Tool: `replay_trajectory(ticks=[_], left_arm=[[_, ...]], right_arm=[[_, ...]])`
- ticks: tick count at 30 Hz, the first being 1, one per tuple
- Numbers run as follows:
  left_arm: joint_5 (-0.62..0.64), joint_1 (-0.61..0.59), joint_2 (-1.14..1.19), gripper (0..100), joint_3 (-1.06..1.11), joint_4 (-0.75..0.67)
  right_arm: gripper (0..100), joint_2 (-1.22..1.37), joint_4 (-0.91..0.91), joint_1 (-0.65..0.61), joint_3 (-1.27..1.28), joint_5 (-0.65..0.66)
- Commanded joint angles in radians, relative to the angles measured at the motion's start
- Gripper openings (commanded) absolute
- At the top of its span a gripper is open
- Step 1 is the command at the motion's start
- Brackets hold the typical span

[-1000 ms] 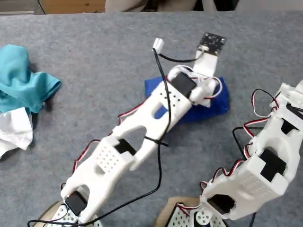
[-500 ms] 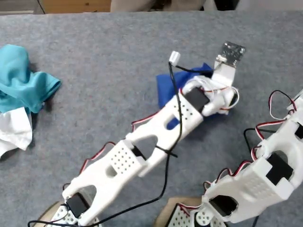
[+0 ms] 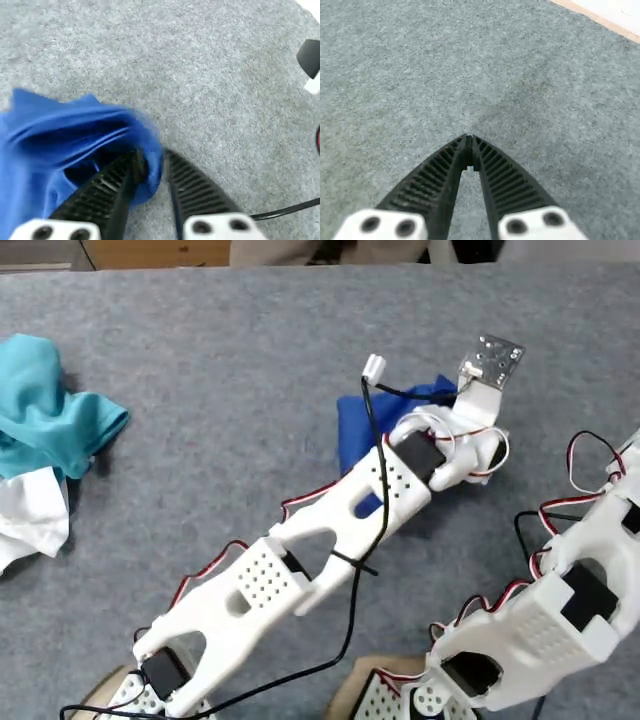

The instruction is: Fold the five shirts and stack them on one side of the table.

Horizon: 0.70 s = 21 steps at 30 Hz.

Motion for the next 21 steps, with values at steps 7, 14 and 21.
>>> replay_trajectory(ticks=[7,14,21], left_arm=[[0.057,-0.100,-0.030,14,-0.123,0.068],[0.063,-0.276,-0.019,2,-0.354,0.284],[0.063,-0.331,-0.018,2,-0.203,0.459]], right_arm=[[0.5,-0.004,0.006,0.010,-0.051,-0.006],[0.5,-0.013,0.210,-0.090,-0.134,0.124],[0.5,-0.002,0.709,-0.257,-0.455,0.373]])
